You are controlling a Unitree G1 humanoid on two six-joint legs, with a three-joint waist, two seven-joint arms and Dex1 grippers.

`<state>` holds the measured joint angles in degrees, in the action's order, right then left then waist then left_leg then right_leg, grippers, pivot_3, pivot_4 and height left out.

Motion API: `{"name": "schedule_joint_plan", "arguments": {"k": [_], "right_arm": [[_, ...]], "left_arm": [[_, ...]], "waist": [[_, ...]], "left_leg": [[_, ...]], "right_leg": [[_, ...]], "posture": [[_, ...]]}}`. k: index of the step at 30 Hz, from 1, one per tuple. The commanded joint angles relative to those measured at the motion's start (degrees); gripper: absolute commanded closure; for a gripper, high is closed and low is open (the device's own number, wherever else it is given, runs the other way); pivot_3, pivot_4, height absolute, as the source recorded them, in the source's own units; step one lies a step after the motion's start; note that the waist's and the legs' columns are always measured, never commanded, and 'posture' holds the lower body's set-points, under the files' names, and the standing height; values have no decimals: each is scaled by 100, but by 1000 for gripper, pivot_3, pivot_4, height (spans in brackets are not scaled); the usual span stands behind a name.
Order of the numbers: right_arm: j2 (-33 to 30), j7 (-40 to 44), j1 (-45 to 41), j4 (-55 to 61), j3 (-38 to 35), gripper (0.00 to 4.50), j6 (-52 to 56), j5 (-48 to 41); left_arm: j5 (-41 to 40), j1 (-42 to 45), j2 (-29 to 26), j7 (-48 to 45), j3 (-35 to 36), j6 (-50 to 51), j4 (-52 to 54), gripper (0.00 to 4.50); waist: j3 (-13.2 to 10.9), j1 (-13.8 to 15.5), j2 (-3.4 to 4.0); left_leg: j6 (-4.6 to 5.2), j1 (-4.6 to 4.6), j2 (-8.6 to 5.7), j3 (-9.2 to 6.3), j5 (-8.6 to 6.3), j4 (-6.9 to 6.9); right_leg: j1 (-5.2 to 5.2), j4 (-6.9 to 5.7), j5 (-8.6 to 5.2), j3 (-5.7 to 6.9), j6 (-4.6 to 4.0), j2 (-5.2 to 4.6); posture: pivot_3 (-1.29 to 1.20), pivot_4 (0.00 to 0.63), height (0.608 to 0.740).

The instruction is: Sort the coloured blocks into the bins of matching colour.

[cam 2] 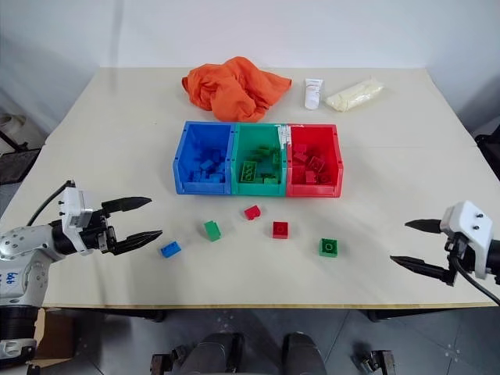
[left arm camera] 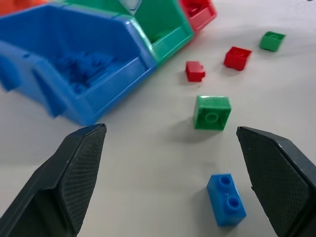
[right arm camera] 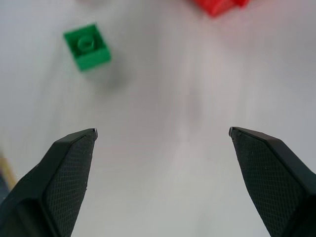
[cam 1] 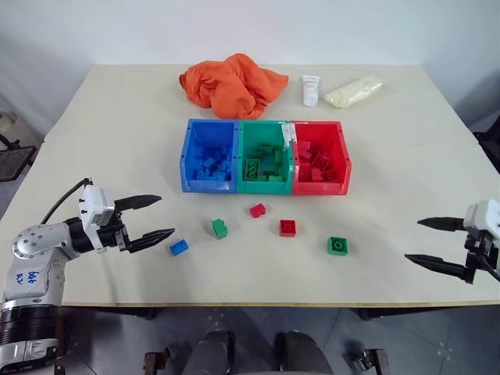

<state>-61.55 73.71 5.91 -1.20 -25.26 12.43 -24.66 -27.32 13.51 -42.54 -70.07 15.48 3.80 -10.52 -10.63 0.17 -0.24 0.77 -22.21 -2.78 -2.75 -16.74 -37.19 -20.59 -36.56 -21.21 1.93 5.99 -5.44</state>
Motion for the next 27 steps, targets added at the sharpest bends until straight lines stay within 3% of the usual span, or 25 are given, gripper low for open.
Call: {"name": "schedule_joint_plan", "arguments": {"k": [1,7,13,20,23,27], "right_arm": [[10,-72,11,434,-140,0,121,-111],[401,-443,-813,997,917,0,492,-48],[853,-545,-1806,693,2055,0,576,354],[882,-277,-2019,96,2686,0,205,798],[924,-242,-2052,2,2799,629,186,858],[1069,-391,-2141,-30,2753,2055,156,844]], "left_arm": [[-92,108,32,-98,45,-153,-53,11],[-191,-78,67,-84,152,-141,170,11],[-339,-677,22,-83,305,-81,682,11],[-496,-1235,67,259,608,102,1331,11],[-511,-1453,73,358,713,153,1519,0],[-549,-1594,92,472,778,200,1665,0]], "waist": [[0,-29,0],[0,-40,0],[0,-12,0],[0,34,0],[0,-8,0],[0,-30,0]], "left_leg": [[0,0,0,1,0,-1],[-1,3,3,3,0,-4],[-2,1,2,0,0,-4],[2,-1,1,-3,-3,-4],[2,0,1,-2,-3,-2],[1,1,3,-3,-2,-3]], "right_leg": [[0,-1,0,0,0,1],[-1,-9,0,-2,0,2],[-4,-5,1,-5,1,1],[-1,6,1,-4,1,-2],[-1,5,1,-6,1,-1],[-1,4,1,-4,1,0]], "posture": [[0,150,740],[0,150,740],[0,150,740],[0,150,740],[0,150,740],[0,150,740]]}}
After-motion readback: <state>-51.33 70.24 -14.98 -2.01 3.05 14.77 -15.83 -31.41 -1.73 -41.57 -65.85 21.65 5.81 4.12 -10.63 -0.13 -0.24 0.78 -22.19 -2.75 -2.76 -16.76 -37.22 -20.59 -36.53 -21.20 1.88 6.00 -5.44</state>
